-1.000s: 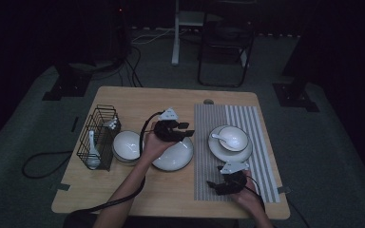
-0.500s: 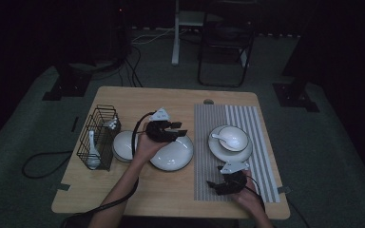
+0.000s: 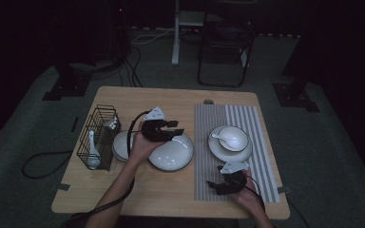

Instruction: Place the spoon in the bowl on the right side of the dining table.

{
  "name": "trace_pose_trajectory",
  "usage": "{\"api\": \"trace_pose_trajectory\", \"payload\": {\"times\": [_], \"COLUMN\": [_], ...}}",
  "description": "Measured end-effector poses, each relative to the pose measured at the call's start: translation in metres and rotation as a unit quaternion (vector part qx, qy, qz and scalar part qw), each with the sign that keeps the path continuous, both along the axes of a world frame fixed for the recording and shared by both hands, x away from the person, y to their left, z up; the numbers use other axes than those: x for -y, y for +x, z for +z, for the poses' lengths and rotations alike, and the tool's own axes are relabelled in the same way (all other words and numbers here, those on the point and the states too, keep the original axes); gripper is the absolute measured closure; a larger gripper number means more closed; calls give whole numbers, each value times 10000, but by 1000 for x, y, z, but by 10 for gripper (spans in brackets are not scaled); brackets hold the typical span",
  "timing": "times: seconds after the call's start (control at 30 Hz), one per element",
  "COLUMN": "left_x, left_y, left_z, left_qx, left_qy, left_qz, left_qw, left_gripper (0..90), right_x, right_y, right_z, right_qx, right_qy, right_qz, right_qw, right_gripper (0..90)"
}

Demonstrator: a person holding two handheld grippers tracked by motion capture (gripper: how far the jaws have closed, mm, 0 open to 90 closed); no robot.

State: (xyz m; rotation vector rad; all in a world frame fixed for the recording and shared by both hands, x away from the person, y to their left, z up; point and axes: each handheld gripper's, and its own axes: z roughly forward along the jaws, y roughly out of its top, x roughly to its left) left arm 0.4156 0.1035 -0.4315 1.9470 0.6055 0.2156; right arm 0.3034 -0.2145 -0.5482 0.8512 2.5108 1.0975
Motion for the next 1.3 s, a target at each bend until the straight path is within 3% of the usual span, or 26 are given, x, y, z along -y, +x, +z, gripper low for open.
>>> {"api": "trace_pose_trajectory", "payload": {"times": [1.3], "left_x": [-43], "left_y": [-8], "left_z": [14], "left_qx": [122], "left_qy": [217], "left_qz": [419], "left_qw": [9988], "left_gripper": [530], "right_x": [0], "right_y": [0], "right_z": [0], "right_qx": [-3], "right_qy": [1], "right_qz": [-2], "right_qw": [10000], "right_gripper": [229]}}
